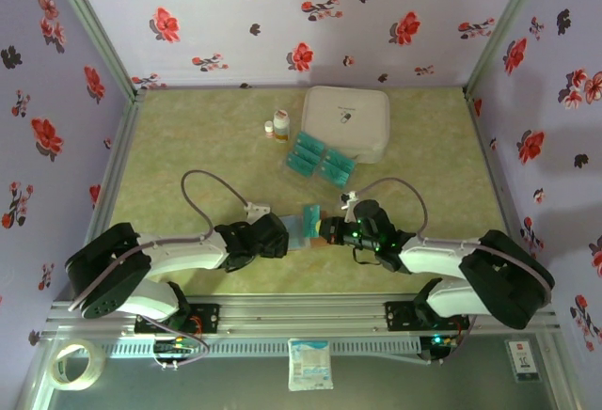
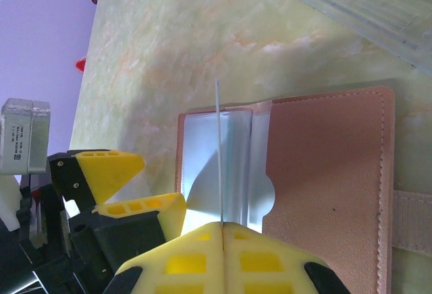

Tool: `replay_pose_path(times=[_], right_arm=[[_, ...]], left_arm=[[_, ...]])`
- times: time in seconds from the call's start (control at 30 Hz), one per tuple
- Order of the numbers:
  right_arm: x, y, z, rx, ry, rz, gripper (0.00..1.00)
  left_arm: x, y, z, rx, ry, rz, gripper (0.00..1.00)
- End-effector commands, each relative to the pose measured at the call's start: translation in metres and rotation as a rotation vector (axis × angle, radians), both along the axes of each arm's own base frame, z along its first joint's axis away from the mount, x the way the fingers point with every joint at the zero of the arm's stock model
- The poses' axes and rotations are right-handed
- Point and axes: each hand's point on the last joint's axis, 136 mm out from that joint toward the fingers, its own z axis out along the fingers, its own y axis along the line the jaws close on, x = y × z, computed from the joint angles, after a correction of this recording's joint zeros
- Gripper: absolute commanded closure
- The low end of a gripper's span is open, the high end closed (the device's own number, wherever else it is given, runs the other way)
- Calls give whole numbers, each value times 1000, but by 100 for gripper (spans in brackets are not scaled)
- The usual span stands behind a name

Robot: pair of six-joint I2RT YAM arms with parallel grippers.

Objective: Put the credit cards into the card holder

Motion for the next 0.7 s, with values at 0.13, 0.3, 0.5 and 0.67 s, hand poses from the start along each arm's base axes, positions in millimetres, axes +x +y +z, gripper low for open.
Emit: replay_pose_path(times=[0.13, 0.3, 0.5, 0.67], right_arm=[[5, 10, 7, 48, -17, 19, 100], [5, 11, 3, 45, -13, 24, 100], [4, 11, -4, 32, -8, 29, 100], [4, 11, -7, 29, -5, 30, 100]], left_arm=[[-2, 18, -6, 63, 0, 12, 0], [-2, 18, -6, 63, 1, 11, 0], [-3, 18, -6, 62, 2, 11, 0], [-3, 18, -6, 63, 3, 10, 0]])
